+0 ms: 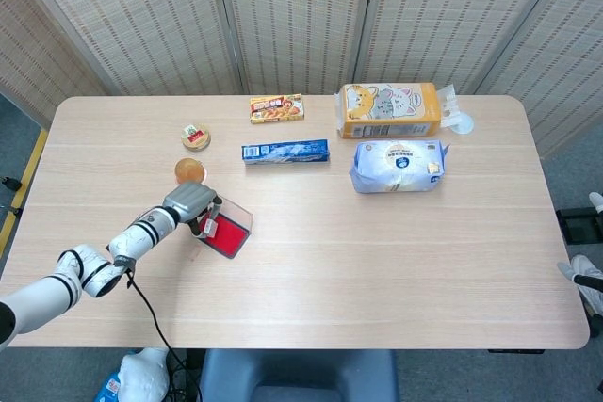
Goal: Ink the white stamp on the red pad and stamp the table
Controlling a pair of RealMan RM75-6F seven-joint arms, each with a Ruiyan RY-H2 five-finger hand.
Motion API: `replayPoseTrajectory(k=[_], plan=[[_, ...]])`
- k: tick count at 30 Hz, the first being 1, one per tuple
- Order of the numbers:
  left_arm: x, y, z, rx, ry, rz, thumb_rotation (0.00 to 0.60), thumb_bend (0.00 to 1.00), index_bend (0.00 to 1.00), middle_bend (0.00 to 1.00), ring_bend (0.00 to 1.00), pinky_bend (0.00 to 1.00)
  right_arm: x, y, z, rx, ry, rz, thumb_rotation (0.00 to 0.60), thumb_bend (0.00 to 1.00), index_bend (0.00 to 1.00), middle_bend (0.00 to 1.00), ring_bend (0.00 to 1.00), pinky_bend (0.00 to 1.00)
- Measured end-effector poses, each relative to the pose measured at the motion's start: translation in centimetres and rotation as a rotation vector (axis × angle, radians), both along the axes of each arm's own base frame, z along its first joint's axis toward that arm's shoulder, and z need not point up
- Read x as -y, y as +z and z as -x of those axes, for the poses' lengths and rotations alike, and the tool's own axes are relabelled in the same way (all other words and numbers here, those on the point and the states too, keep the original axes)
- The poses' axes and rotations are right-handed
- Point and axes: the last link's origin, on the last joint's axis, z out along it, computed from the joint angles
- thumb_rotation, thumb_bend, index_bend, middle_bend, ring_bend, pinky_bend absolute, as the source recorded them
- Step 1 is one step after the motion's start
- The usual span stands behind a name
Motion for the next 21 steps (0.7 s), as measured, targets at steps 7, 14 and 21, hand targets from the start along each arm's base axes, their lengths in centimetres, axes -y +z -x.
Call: replayPoseTrajectory(k=[7,14,21], plan=[[1.4,2.6,0.0,0.028,-0.005,-0.015,0.6,0.31,0.73,1.0,0.96,0.95,-0.1,-0.2,-0.3,-0.004,0.01,-0.004,0.6,0.1,0.0,0.0,0.0,0.0],[3.5,5.4,1.2,0.044,0.032,-0.057,0.6,0.31,0.73,1.0,0.96,0.95,-0.1,-0.7,-0.7,-0.015,0.029,-0.026,0.6,0.1,0.0,0.0,0.0,0.0],[5.4,5.9,3.2,0.037,0.075,-0.095,0.6,0.31,0.73,1.0,0.96,0.95,0.0,-1.1,-0.9,-0.02,0.041,-0.042,0.6,0.1,0.0,0.0,0.0,0.0]])
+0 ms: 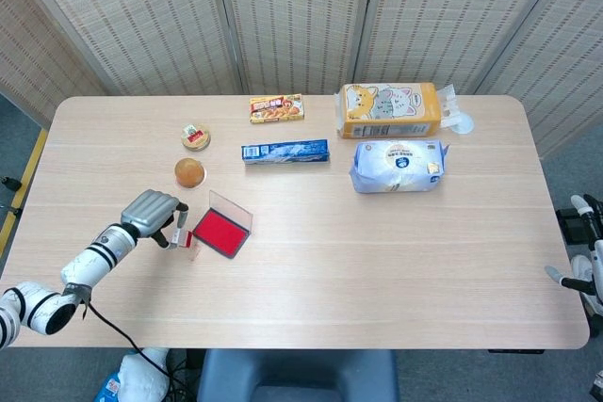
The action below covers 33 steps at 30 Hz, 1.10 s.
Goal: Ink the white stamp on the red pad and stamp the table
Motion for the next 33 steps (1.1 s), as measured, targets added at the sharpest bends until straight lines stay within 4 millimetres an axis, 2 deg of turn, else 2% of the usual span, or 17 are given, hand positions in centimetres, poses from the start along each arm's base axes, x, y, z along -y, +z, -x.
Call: replayPoseTrajectory(k=[8,33], plan=[[0.9,-0.6,1.1,0.01,0.015,-0.012,0.6,0.31,0.73,1.0,0.96,0.95,-0.1,-0.2,-0.3,-0.004,0.015,0.001,0.6,0.1,0.0,0.0,0.0,0.0],[0.0,-3.2,4.8,-0.027,0.037,-0.015,0.6,0.32,0.72,1.0,0.96,0.95,0.1,-0.2,-0.2,-0.006,0.013,0.013,0.6,0.1,0.0,0.0,0.0,0.0]])
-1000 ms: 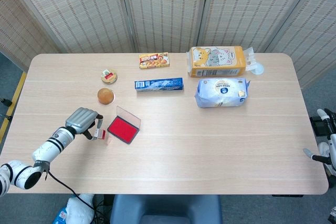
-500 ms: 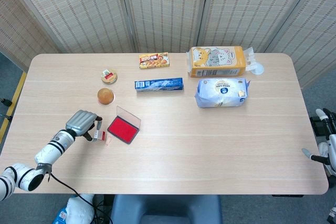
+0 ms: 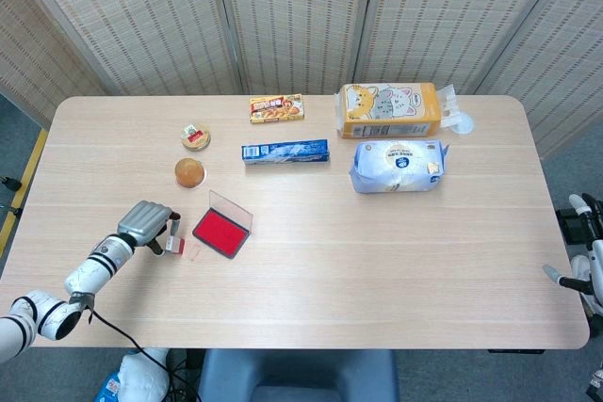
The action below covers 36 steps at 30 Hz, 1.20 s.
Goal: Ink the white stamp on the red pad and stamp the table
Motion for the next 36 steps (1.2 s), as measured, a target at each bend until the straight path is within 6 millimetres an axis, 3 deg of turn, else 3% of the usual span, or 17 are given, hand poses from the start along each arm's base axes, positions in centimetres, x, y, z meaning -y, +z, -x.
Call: replayPoseTrajectory(k=[3,13,26,30,36], plan=[[0.0,-0.1,0.3,0.004,0.005,0.002,0.6,0.32,0.68,1.0,0.96,0.95,0.1,0.0,0.0,0.0,-0.001,0.0,0.6,0.1,0.0,0.0,0.0,0.0],[0.0,0.0,0.4,0.018,0.017,0.003,0.6,0.15,0.4,1.0,0.94,0.94,0.1,0.0,0.0,-0.001,-0.002,0.002,0.6,0.1,0.0,0.0,0.0,0.0],[1.1,1.9,-0.6,0.035,-0.02,-0.024,0.6,0.12,0.26,1.0,0.88,0.9,-0.2,0.2,0.0,0.004,0.0,0.011,0.6,0.1,0.0,0.0,0.0,0.0],[2.4,4.3,-0.8,0.053,-0.038,-0.084,0.6,0.11,0.11,0.85,0.73,0.83,-0.3,0.4,0.0,0.006,0.0,0.017,0.6,0.1,0.0,0.0,0.0,0.0],[5.5,9.0,0.1,0.131,-0.055,-0.276,0.6,0.11,0.0,0.38,0.4,0.81,-0.4,0.6,0.2,0.013,-0.015,0.027,0.6,0.1,0.0,0.0,0.0,0.0]])
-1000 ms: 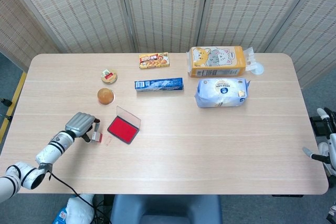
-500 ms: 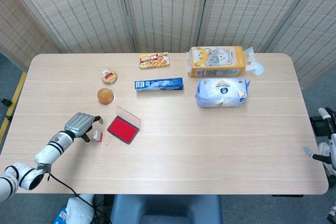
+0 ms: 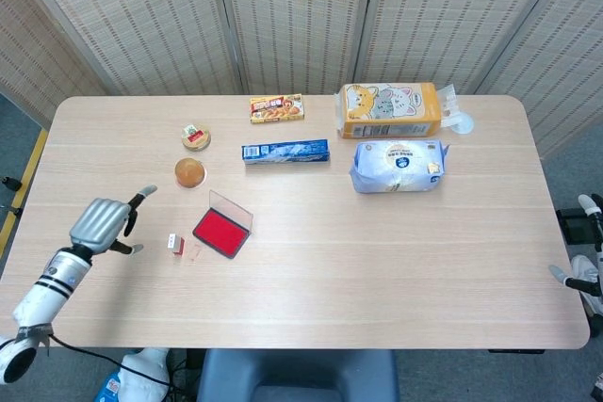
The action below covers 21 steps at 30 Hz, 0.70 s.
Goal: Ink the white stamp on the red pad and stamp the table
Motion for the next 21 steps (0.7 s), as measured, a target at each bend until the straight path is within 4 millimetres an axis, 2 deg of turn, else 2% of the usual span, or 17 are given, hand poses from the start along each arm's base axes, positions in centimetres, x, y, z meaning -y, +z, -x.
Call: replayPoseTrajectory(k=[3,7,10,13,17,21], plan=[[2.3,2.4,1.0,0.056,-0.008,-0.115,0.6,0.11,0.0,0.19,0.27,0.78,0.1,-0.1,0.0,-0.002,-0.002,-0.001,0.6,0.1,0.0,0.0,0.0,0.0],[6.3,4.7,3.1,0.106,-0.013,-0.242,0.6,0.11,0.0,0.01,0.09,0.57,0.0,-0.4,-0.3,-0.011,0.005,-0.006,0.6,0.1,0.0,0.0,0.0,0.0],[9.1,5.0,5.0,0.102,0.0,-0.304,0.6,0.1,0.0,0.0,0.03,0.46,-0.1,-0.8,-0.6,-0.02,0.008,-0.013,0.6,0.1,0.0,0.0,0.0,0.0],[10.3,4.4,6.2,0.069,-0.001,-0.313,0.6,0.1,0.0,0.0,0.01,0.41,-0.1,-1.2,-0.8,-0.035,0.008,-0.024,0.6,0.11,0.0,0.0,0.0,0.0],[10.9,3.7,7.0,0.037,0.001,-0.294,0.6,0.1,0.0,0.0,0.0,0.3,-0.2,-2.2,-1.4,-0.048,0.015,-0.041,0.6,0.11,0.0,0.0,0.0,0.0],[11.1,2.6,7.2,-0.003,-0.002,-0.255,0.6,0.1,0.0,0.0,0.0,0.25,-0.6,-3.2,-1.8,-0.041,0.008,-0.067,0.6,0.11,0.0,0.0,0.0,0.0]])
